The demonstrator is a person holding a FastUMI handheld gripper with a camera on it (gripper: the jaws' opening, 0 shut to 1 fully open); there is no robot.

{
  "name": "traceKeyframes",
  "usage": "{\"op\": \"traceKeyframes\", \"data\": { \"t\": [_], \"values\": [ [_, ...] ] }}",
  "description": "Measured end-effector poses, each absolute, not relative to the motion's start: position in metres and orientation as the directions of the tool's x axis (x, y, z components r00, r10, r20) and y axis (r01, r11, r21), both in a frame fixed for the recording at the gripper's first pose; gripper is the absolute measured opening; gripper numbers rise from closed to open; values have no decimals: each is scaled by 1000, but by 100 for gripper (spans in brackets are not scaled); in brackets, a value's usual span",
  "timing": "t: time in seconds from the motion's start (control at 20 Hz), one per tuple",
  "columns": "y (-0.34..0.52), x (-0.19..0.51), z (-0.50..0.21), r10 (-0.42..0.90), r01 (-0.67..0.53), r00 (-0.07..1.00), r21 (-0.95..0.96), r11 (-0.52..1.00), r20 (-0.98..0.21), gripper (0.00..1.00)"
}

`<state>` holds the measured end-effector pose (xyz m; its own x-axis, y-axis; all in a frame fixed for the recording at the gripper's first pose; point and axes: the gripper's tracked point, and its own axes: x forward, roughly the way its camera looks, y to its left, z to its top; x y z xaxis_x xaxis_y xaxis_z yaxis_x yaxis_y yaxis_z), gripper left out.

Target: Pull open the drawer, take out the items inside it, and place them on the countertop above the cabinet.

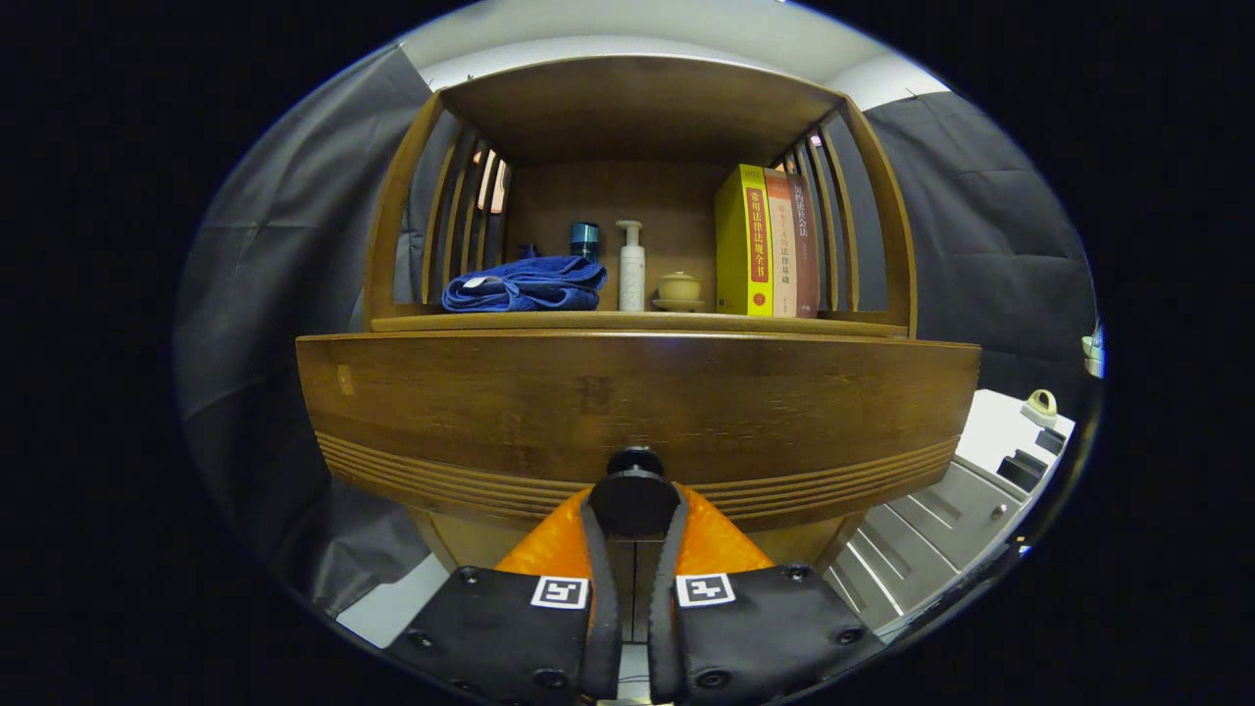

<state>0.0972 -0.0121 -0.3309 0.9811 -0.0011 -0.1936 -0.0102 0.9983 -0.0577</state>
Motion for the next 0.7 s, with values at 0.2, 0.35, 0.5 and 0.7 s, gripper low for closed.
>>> {"op": "traceKeyframes", "data": {
  "t": [0.2,0.35,0.5,0.7],
  "values": [
    [-9,77,-333,-6,-10,977,-76,997,-214,19],
    [-6,64,-334,-15,3,976,-56,998,-218,19],
    [-6,55,-333,-10,-6,975,-71,997,-222,19],
    [-10,40,-332,-10,-3,976,-60,998,-219,19]
  ]
}}
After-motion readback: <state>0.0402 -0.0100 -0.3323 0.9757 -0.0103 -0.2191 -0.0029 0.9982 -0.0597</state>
